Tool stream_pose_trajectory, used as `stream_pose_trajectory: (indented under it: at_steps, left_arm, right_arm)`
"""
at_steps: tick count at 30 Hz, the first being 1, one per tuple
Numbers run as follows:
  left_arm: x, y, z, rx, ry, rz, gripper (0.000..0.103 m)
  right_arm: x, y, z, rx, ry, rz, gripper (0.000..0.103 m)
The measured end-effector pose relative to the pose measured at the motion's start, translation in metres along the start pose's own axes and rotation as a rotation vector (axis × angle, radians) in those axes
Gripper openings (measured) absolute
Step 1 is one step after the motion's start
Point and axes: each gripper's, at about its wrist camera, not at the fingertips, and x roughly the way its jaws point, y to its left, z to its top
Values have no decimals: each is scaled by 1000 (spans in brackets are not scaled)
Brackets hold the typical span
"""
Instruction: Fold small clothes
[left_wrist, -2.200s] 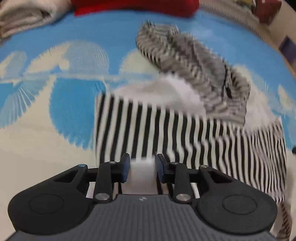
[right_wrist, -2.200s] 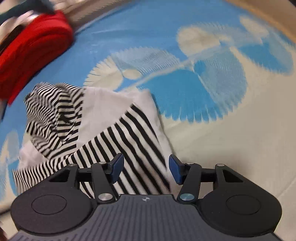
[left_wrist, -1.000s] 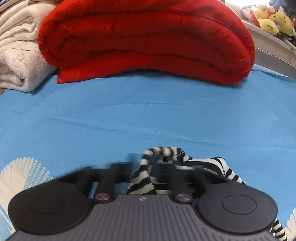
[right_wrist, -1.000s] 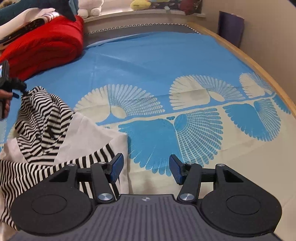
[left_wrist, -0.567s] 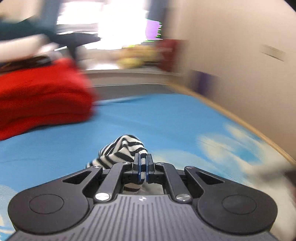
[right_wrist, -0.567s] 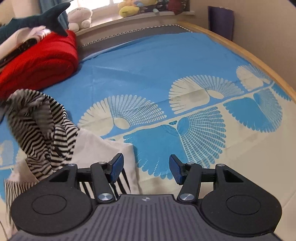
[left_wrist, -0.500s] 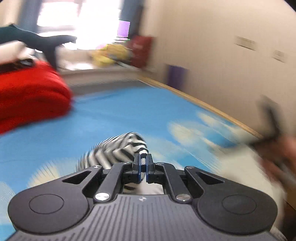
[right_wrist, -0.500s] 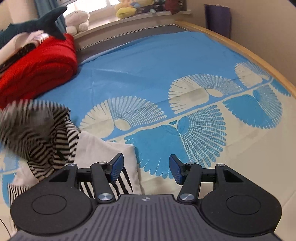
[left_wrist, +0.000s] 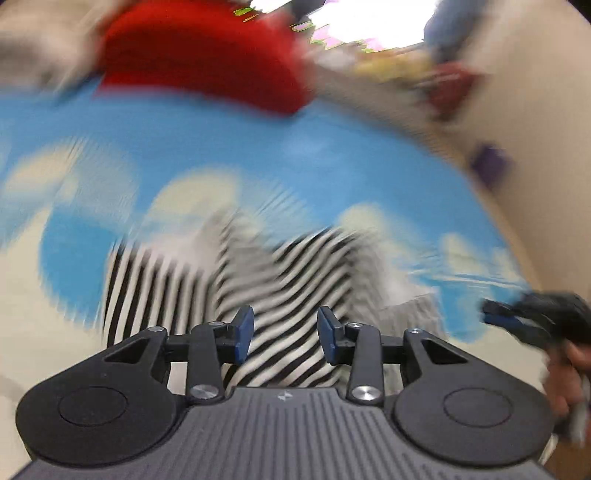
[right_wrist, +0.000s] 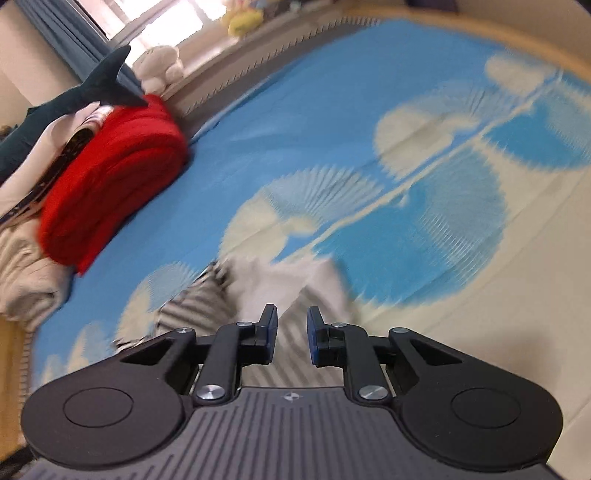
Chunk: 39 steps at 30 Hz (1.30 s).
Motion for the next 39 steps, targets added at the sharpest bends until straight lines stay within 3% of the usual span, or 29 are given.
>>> stream_pose_trajectory:
  at_steps: [3,4,5,7,10,12,13,14,15,16,18,20,22,24,26,27,28,30,32,33,34,35,36,38,39]
  left_arm:
    - [30,15,1,-88,71,35,43]
    - [38,17,3,-91,74,63,44]
    - [46,19,5,-88,82,88,51]
    - [58,22,4,-101,117,120,54]
    - [60,28,-6,-154,140,71,54]
    - [61,25,-8,-131,150,96,51]
    - [64,24,-9,-108,157,117,48]
    - [67,23,-10,-94,169,131,33]
    - [70,22,-10,-95,180,137,9]
    - [71,25,-10,-111,181,134,1]
    - [60,25,-4,-138,125,108,1]
    - [36,21,8,-129,17,50,1]
    - [13,20,17,-117,-102,26,1]
    - [0,27,21,-150,-146,-6,1]
    - [-5,37,22,-207,-131,-38,0]
    - [-7,38,20,-210,-120,-22,0]
    - [-7,36,18,-179,-101,42,0]
    - [6,39,13,-120,38,165,0]
    - [25,54,1,-190,173,131,0]
    - [33,57,-3,-214,219,99,1]
    - [37,56,-3,-214,233,70,2]
    - [39,52,-1,-196,223,38,9]
    - [40,46,1,-175,205,13,25]
    - [39,38,4,-160,144,-22,52]
    - [39,36,3,-167,120,-29,57]
  right_arm:
    - [29,16,-14,19,103,58,24]
    - [40,20,-19,39,137,72,32]
    - [51,23,-24,57,173,84,40]
    - [74,29,-37,87,248,84,41]
    - [99,36,-53,105,298,43,41]
    - [109,43,-60,92,305,27,40]
    - [111,46,-62,79,297,22,33]
    - [111,49,-63,68,283,27,10]
    - [108,52,-63,66,258,36,0]
    - [101,54,-60,75,224,53,1]
    - [77,55,-48,121,131,122,1]
    - [40,59,-32,113,-4,177,0]
    - [-5,61,-19,57,-157,202,0]
    - [-39,53,-17,2,-246,190,0]
    - [-40,36,-23,44,-185,132,0]
    - [-35,27,-30,75,-128,91,0]
    - [-25,20,-38,86,-61,21,0]
    - [4,10,-55,66,135,-123,0]
    - [30,1,-68,106,300,-77,1]
    - [36,3,-71,101,333,-47,1]
    - [38,11,-69,72,308,-42,6]
    - [35,18,-66,33,269,-49,7]
    - [32,27,-61,-14,222,-58,8]
    - [29,35,-51,-65,156,-50,43]
    - [29,36,-46,-77,131,-54,50]
